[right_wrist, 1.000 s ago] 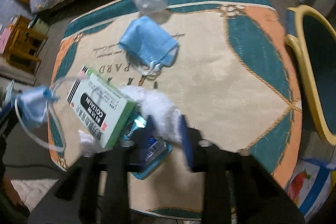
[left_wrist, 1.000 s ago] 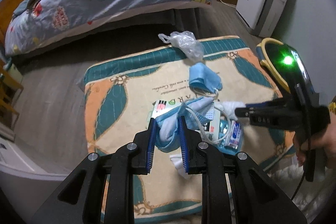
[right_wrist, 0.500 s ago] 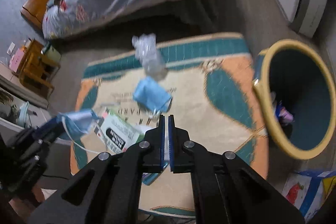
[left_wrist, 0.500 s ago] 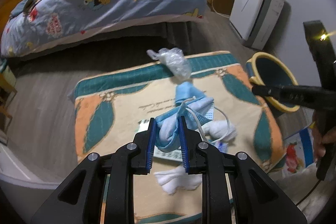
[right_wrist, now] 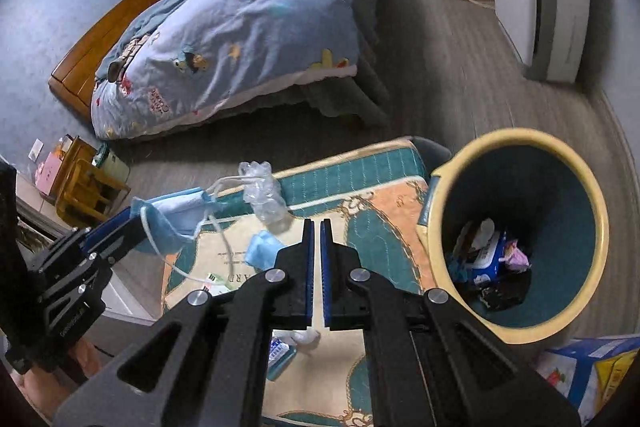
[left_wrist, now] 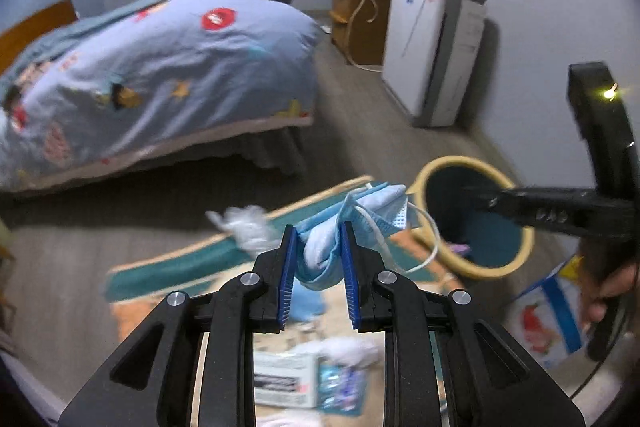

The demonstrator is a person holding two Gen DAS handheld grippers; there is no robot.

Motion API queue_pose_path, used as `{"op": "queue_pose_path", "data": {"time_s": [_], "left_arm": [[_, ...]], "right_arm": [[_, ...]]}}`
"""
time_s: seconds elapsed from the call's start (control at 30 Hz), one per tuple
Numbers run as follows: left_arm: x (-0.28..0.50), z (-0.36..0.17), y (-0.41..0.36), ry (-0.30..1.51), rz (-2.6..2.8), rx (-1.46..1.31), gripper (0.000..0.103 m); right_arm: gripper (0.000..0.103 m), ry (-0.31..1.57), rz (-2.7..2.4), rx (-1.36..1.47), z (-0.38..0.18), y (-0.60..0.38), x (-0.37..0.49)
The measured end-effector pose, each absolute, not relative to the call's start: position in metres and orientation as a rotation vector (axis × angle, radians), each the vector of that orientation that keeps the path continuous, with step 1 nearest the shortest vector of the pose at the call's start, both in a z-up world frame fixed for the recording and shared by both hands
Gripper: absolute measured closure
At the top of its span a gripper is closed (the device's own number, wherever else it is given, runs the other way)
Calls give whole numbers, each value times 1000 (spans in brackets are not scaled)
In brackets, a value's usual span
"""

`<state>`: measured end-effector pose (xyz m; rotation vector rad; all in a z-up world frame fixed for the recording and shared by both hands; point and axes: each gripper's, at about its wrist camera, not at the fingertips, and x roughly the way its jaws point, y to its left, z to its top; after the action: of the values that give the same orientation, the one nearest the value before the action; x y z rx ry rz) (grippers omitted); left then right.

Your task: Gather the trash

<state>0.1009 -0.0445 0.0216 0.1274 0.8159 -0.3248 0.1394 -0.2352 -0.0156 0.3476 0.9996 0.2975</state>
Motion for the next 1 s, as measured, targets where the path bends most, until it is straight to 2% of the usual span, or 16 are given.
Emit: {"op": "queue_pose_path", "data": {"time_s": [0.13,0.4,0.77,0.8,0.93,1.0], "left_arm": [[113,8,-66,821,-336,220,80],[135,-3,-68,865,-348,144,80],[145,-10,-34,897,-235,115,80],[146,-11,-30,901,-228,108,80],[146,-12,-19,913,-214,97,80],[144,-12,-17,915,-216,101,80]], "right_arm": [[100,1021,282,395,-30,-256,144],[100,1070,230,446,-55,-295,156],[99,1264,524,48,-106,-168,126],[96,1283,543,22,-114,-156,122],[72,1318,565,-58,-134,-124,116],[69,1320,566,-96,-141,-110,115]]}}
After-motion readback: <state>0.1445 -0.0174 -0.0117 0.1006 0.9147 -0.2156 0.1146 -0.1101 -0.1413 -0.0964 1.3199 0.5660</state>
